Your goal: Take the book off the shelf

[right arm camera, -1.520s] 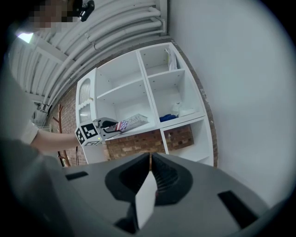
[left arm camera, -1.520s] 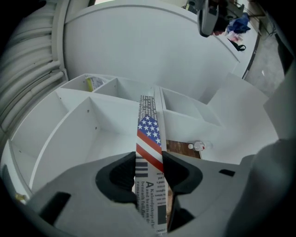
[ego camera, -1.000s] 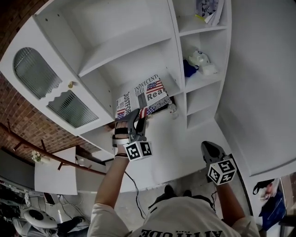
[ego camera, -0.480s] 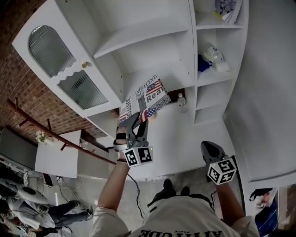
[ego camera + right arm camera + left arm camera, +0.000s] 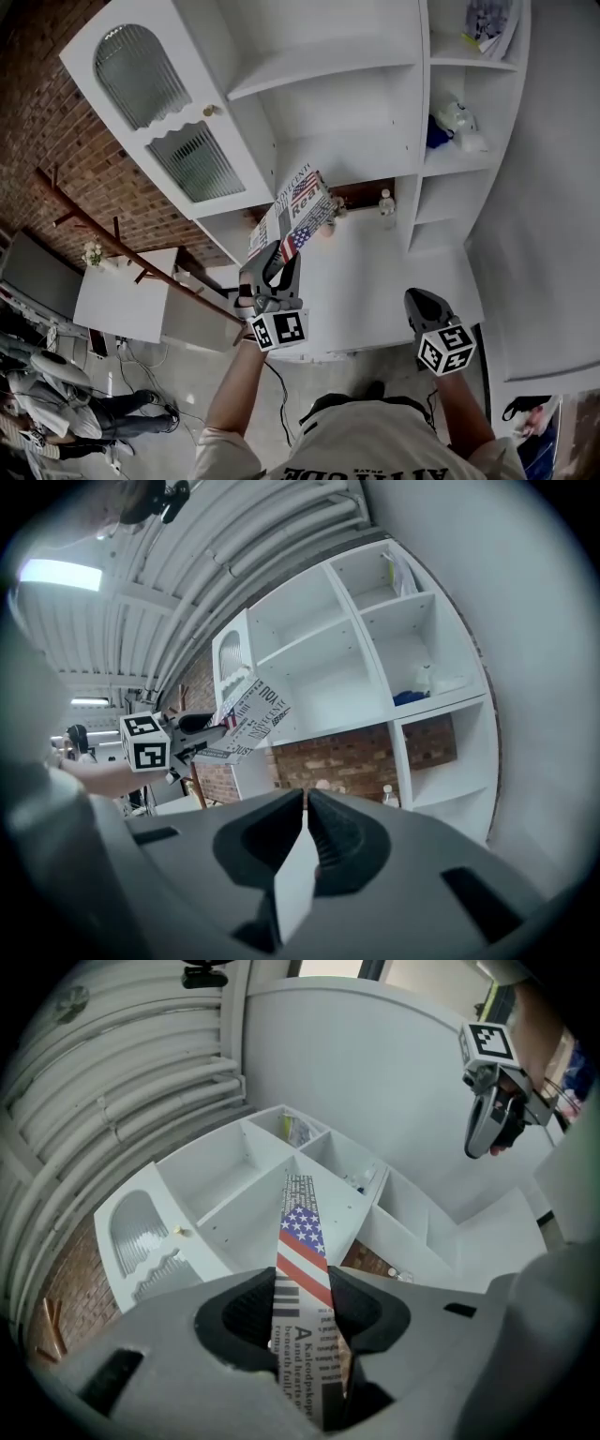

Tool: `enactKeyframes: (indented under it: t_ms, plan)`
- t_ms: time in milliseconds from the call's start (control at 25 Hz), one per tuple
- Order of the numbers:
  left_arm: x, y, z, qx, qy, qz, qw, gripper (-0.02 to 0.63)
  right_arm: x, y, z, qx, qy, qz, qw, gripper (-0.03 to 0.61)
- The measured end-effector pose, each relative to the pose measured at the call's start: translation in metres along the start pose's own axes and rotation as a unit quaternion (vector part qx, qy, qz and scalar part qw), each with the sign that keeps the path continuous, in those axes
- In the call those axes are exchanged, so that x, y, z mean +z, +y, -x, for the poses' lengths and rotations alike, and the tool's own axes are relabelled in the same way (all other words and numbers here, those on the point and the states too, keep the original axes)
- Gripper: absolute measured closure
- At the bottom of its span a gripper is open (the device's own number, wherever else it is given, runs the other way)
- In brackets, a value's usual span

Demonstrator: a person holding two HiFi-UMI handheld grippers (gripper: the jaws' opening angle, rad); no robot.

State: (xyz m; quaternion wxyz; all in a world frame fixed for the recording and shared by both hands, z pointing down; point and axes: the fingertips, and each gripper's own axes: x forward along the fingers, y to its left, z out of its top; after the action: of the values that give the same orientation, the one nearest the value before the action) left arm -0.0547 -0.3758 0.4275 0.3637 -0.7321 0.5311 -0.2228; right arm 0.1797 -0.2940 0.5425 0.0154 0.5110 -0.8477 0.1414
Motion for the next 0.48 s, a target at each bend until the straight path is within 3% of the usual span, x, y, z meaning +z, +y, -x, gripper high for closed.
enactKeyframes:
  t_ms: [160,480]
  plan:
    - [-0.010,0.018,0.023,0.026,-0.002,0.062,0.9978,0.433,0.000,0.013,-0.004,0.006,0.002,0.008,1.000,0.545]
    - [-0.035,0.035,0.090,0.047,0.005,0.140,0.9890,0.433,-0.005,0.060,-0.001,0.016,0.009,0.019,1.000,0.545]
